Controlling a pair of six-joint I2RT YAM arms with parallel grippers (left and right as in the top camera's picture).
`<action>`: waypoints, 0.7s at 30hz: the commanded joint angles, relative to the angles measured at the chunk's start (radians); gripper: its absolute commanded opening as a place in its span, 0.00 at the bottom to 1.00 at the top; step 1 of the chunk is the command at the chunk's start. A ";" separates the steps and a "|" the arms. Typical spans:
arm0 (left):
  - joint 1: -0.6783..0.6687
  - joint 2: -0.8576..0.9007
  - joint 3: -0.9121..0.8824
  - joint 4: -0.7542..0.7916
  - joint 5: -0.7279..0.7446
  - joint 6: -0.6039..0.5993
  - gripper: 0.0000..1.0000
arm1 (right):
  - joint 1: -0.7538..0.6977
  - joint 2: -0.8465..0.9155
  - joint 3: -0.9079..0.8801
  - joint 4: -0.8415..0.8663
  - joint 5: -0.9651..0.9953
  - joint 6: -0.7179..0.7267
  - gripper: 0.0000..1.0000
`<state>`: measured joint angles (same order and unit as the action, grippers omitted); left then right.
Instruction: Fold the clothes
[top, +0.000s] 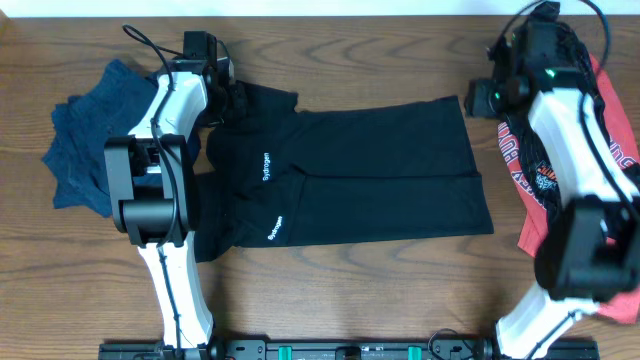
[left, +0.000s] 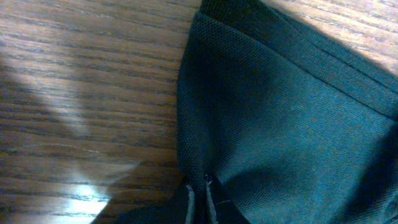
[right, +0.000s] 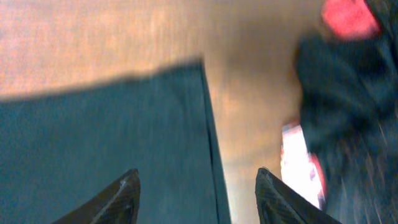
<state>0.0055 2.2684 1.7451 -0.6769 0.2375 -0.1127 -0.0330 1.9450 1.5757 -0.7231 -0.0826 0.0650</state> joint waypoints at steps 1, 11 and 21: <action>0.005 -0.032 -0.006 -0.007 0.006 -0.032 0.08 | 0.010 0.134 0.058 0.047 -0.014 -0.017 0.58; 0.005 -0.032 -0.007 -0.018 0.006 -0.032 0.08 | 0.029 0.331 0.062 0.263 -0.064 -0.014 0.61; 0.005 -0.032 -0.007 -0.026 0.006 -0.032 0.08 | 0.055 0.397 0.062 0.303 -0.071 -0.014 0.54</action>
<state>0.0055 2.2681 1.7451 -0.6964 0.2375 -0.1349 0.0044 2.2845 1.6432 -0.3958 -0.1356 0.0494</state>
